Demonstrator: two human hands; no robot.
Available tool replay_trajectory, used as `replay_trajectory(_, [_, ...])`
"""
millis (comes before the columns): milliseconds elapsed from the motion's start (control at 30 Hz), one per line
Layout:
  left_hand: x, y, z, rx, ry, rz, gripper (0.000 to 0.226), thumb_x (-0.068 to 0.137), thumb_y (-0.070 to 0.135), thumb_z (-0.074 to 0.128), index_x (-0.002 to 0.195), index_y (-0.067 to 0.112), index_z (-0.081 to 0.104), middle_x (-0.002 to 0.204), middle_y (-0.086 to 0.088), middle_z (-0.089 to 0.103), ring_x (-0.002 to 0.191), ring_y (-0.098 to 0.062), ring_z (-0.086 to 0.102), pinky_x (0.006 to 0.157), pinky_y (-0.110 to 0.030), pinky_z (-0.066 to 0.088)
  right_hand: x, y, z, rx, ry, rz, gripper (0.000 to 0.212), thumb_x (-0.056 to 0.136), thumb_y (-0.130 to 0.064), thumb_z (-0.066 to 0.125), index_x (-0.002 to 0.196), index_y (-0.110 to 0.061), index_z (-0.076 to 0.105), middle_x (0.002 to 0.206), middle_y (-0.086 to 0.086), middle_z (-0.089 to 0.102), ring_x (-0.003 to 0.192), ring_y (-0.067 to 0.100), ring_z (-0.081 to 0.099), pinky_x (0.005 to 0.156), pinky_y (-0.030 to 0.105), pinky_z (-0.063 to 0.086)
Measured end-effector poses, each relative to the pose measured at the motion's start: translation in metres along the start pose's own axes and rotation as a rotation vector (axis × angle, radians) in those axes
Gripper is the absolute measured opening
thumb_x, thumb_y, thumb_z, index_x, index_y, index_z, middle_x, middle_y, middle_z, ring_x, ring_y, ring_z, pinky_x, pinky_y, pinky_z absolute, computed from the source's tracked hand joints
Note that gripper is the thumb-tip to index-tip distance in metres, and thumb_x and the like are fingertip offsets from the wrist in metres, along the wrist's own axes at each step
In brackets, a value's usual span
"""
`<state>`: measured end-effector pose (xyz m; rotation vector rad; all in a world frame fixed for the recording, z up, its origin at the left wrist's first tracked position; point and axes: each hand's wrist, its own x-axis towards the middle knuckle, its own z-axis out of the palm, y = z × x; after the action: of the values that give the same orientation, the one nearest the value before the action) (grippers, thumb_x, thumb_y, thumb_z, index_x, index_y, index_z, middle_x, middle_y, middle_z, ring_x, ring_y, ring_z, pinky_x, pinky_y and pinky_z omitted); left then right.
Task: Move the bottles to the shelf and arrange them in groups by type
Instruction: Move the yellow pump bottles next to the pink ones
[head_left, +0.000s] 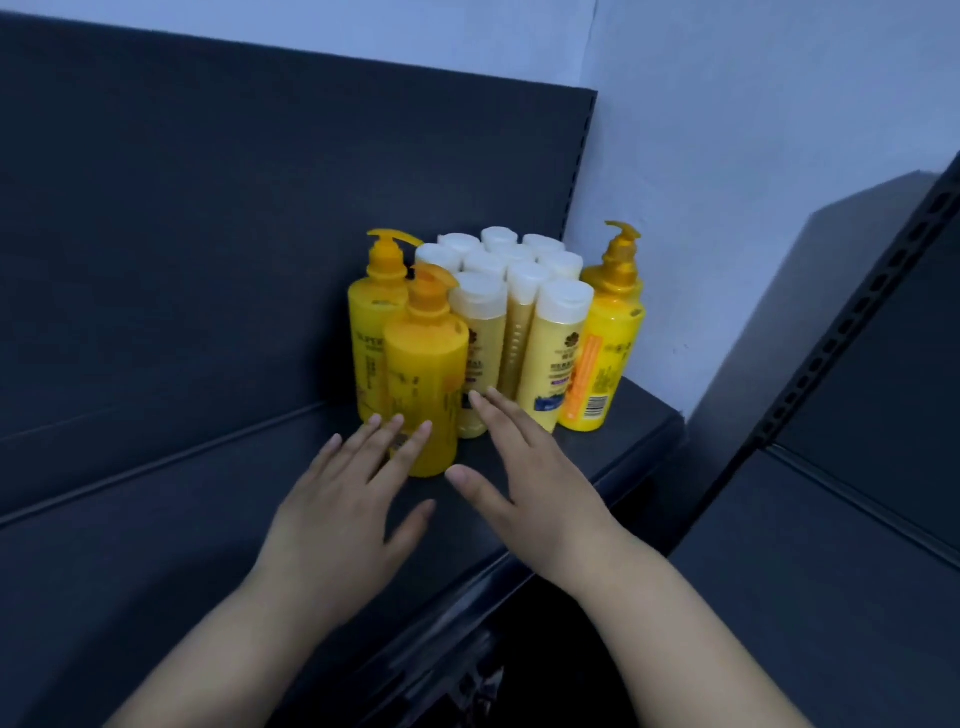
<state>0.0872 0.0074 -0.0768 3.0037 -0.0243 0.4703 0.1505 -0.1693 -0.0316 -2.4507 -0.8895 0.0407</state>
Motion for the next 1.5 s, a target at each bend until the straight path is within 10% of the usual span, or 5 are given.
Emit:
replay_trajectory(667, [-0.027, -0.098, 0.01, -0.016, -0.021, -0.217, 0.07, 0.088, 0.065, 0.013, 0.146, 0.028, 0.025, 0.148, 0.0, 0.037, 0.138, -0.014, 0.028, 0.113, -0.03, 0.014, 0.135, -0.02, 0.065, 0.098, 0.668, 0.231, 0.088, 0.064, -0.042, 0.081, 0.132, -0.002, 0.041, 0.137, 0.016, 0.038, 0.124, 0.035, 0.036, 0.105, 0.04, 0.029])
replay_trajectory(967, [0.016, -0.049, 0.001, -0.276, -0.055, -0.22, 0.09, 0.075, 0.075, 0.033, 0.144, 0.038, -0.012, 0.155, 0.007, 0.02, 0.141, -0.006, 0.016, 0.113, -0.019, 0.009, 0.1, 0.005, 0.028, 0.332, 0.112, -0.216, 0.087, 0.062, -0.045, 0.075, 0.134, -0.034, 0.027, 0.132, -0.017, 0.032, 0.121, -0.004, 0.03, 0.102, 0.014, 0.025])
replay_trajectory(1167, [0.052, -0.006, 0.03, -1.094, 0.093, -0.512, 0.1, 0.062, 0.021, 0.086, 0.129, 0.045, 0.015, 0.117, 0.02, 0.045, 0.115, -0.011, 0.049, 0.078, -0.017, 0.045, 0.08, 0.011, 0.029, 0.586, -0.011, -0.093, 0.083, 0.066, -0.036, 0.082, 0.119, -0.066, 0.023, 0.131, -0.032, 0.032, 0.125, 0.001, 0.037, 0.106, 0.03, 0.036])
replay_trajectory(1333, [0.044, 0.022, 0.052, -1.03, 0.365, -0.627, 0.089, 0.051, 0.039, 0.07, 0.126, 0.053, 0.025, 0.13, 0.009, 0.049, 0.117, -0.012, 0.052, 0.096, -0.041, 0.047, 0.073, 0.007, 0.038, 0.674, -0.014, 0.026, 0.111, 0.061, -0.031, 0.087, 0.138, -0.049, 0.009, 0.137, -0.019, 0.03, 0.124, 0.004, 0.035, 0.096, 0.023, 0.032])
replay_trajectory(1500, [0.04, 0.009, 0.049, -0.94, 0.23, -0.652, 0.107, 0.046, 0.05, 0.078, 0.135, 0.045, 0.021, 0.133, 0.007, 0.039, 0.128, -0.018, 0.038, 0.101, -0.047, 0.042, 0.072, 0.013, 0.039, 0.676, -0.052, 0.038, 0.094, 0.06, -0.033, 0.088, 0.128, -0.043, 0.024, 0.121, -0.025, 0.041, 0.115, 0.001, 0.043, 0.083, 0.012, 0.035])
